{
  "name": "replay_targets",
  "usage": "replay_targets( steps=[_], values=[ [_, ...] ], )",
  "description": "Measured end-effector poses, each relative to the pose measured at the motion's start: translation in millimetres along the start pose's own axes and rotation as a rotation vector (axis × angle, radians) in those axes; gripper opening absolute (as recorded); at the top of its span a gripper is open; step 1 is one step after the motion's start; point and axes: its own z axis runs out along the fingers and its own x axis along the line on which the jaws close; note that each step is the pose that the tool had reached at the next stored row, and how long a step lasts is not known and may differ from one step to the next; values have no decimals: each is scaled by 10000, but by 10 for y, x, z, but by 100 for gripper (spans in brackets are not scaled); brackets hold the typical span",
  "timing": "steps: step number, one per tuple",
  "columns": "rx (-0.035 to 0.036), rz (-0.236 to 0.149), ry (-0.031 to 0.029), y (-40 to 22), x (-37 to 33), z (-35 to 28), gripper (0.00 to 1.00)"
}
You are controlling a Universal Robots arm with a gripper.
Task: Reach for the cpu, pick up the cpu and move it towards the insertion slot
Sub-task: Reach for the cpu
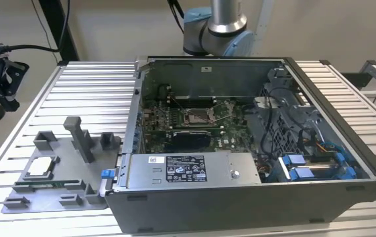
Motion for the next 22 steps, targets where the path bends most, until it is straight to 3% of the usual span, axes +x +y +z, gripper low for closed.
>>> replay_targets(
  steps=[4,5,22],
  values=[
    [0,-1,0,-2,0,0,0],
    [-1,0,0,-2,0,0,100],
    [-1,-1,-1,-10,0,18,100]
  ],
)
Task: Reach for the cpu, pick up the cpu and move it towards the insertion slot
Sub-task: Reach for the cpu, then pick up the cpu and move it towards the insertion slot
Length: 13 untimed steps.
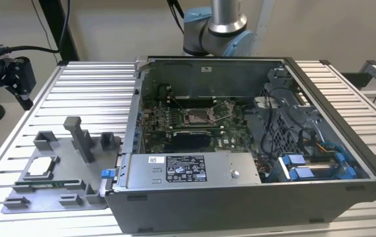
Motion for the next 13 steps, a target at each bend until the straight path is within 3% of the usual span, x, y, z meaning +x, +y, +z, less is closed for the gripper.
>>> replay_targets(
  steps=[13],
  values=[
    [0,0,0,-6,-1,149,100]
  ],
)
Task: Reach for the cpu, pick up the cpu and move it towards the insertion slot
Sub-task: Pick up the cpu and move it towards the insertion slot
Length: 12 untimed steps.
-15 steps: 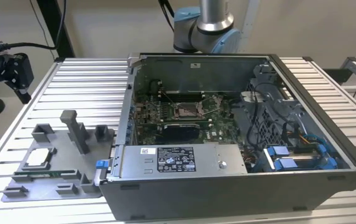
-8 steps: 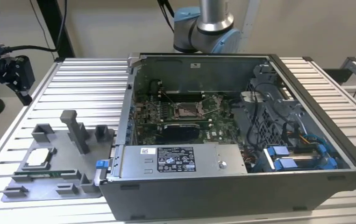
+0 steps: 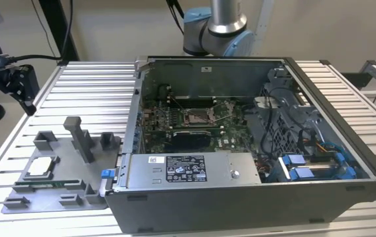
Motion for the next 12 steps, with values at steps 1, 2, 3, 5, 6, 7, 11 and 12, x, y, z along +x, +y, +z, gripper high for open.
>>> replay_targets(
  steps=[1,2,3,5,6,7,11,12],
  values=[
    [-1,0,0,0,0,12,100],
    [0,0,0,-1,0,24,100],
    [0,1,0,-1,0,36,100],
    [0,0,1,-2,0,59,100],
    [0,0,1,-3,0,71,100],
    [0,0,1,-3,0,83,100],
    [0,0,0,-5,0,129,100],
    [0,0,0,-5,0,140,100]
  ],
)
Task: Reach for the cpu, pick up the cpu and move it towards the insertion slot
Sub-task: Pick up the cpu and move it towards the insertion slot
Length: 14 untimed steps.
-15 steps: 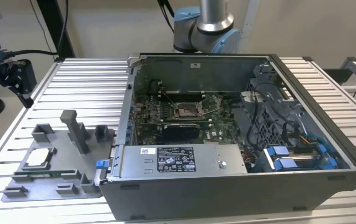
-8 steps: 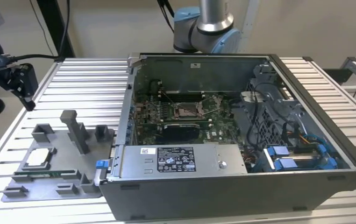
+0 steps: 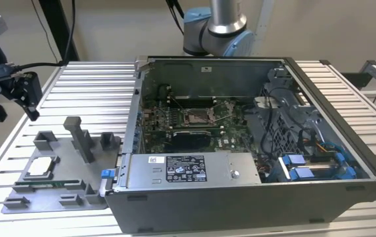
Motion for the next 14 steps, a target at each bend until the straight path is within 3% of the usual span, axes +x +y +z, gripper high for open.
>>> replay_targets(
  steps=[14],
  values=[
    [0,1,0,-6,0,163,100]
  ],
)
